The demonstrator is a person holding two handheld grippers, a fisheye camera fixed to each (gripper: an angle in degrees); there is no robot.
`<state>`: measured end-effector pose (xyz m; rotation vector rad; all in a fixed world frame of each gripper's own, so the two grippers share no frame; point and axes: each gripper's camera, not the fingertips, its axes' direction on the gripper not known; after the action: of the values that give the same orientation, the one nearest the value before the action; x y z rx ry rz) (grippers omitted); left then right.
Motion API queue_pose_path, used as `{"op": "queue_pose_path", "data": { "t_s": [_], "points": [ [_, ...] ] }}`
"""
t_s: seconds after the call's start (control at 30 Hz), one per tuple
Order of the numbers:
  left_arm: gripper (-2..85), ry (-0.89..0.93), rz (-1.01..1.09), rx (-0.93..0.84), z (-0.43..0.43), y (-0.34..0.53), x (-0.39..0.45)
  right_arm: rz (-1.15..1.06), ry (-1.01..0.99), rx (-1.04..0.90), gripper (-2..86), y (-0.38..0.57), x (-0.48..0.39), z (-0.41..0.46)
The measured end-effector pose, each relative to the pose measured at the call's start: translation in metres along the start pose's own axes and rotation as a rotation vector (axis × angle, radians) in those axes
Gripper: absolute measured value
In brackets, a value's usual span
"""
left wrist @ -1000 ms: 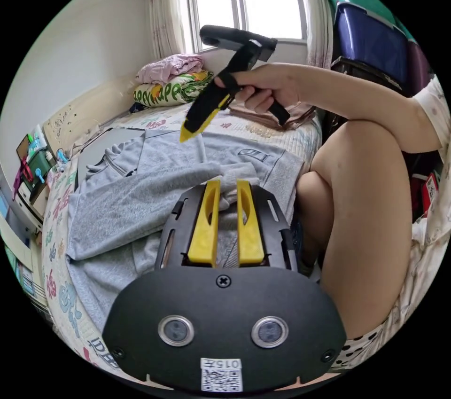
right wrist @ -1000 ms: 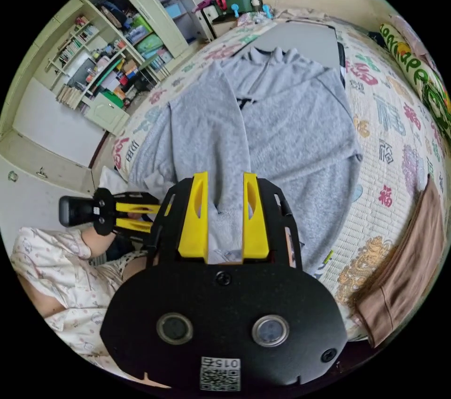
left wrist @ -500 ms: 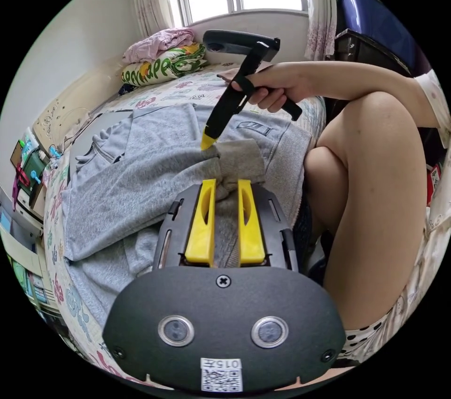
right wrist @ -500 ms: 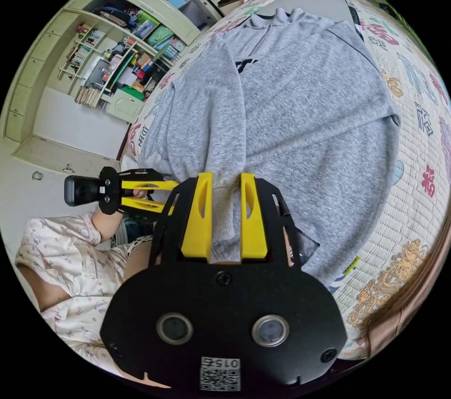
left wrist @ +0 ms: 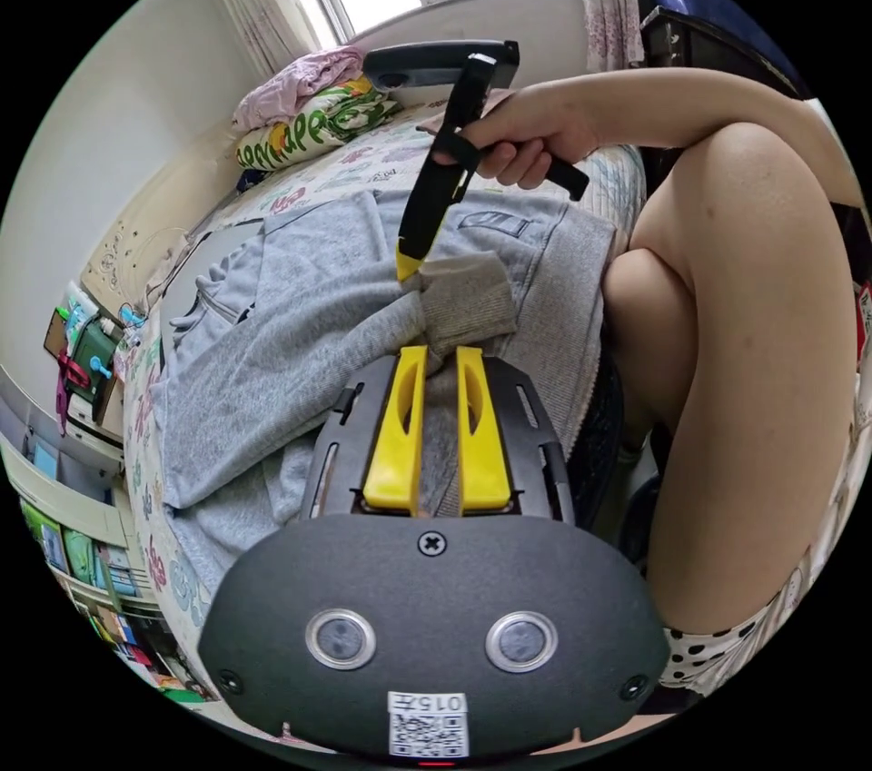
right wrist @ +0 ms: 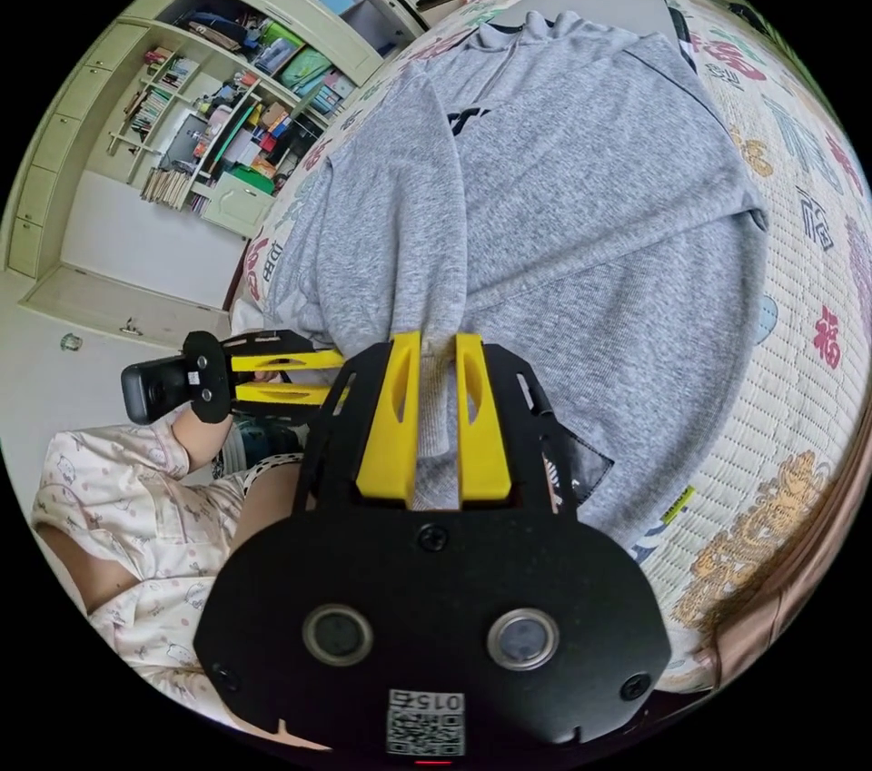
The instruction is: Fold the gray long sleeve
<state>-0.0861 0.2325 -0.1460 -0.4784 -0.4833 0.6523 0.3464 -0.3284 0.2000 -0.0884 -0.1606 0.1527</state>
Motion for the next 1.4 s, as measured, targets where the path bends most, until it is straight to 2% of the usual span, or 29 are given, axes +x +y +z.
{"op": "queue_pose_path", "data": {
  "t_s": [0.37,0.4,0.43,0.47,0.5,0.63,0.77,0.9,1.0,1.4],
  "points": [
    [-0.3,0.056,0.047,0.025,-0.012,0.035,-0.023,0.000,0.153,0.065,1.6,-0.006,-0.037,0.002],
    [-0.4,0.165,0.062,0.018,-0.005,0.038,-0.025,0.022,0.227,0.075,1.4,-0.007,-0.039,0.005],
    [-0.4,0.170,0.082,0.003,0.003,0.042,-0.020,0.032,0.346,0.094,1.2,-0.006,-0.042,0.006],
    [-0.4,0.101,0.092,-0.008,0.005,0.045,-0.016,0.042,0.373,0.100,1.2,-0.007,-0.042,0.006],
    [-0.3,-0.053,0.077,0.007,0.002,0.052,-0.015,0.074,0.358,0.106,1.2,-0.007,-0.038,0.007],
    [0.4,0.048,-0.067,0.092,-0.010,0.064,-0.060,0.079,0.241,0.095,1.2,-0.002,-0.035,0.021],
    [3.3,-0.025,0.008,0.155,0.004,0.050,-0.057,0.077,0.212,0.095,1.5,0.001,-0.041,0.028],
    [8.7,-0.026,0.043,0.097,0.053,0.026,-0.072,0.082,0.197,0.095,1.9,0.010,-0.047,0.039],
    [8.8,-0.025,0.118,-0.020,0.082,0.013,-0.079,0.085,0.178,0.099,1.9,0.018,-0.049,0.047],
    [1.8,0.042,0.087,-0.050,0.047,0.014,-0.097,0.078,0.218,0.076,0.5,0.055,-0.074,0.081]
  ]
}}
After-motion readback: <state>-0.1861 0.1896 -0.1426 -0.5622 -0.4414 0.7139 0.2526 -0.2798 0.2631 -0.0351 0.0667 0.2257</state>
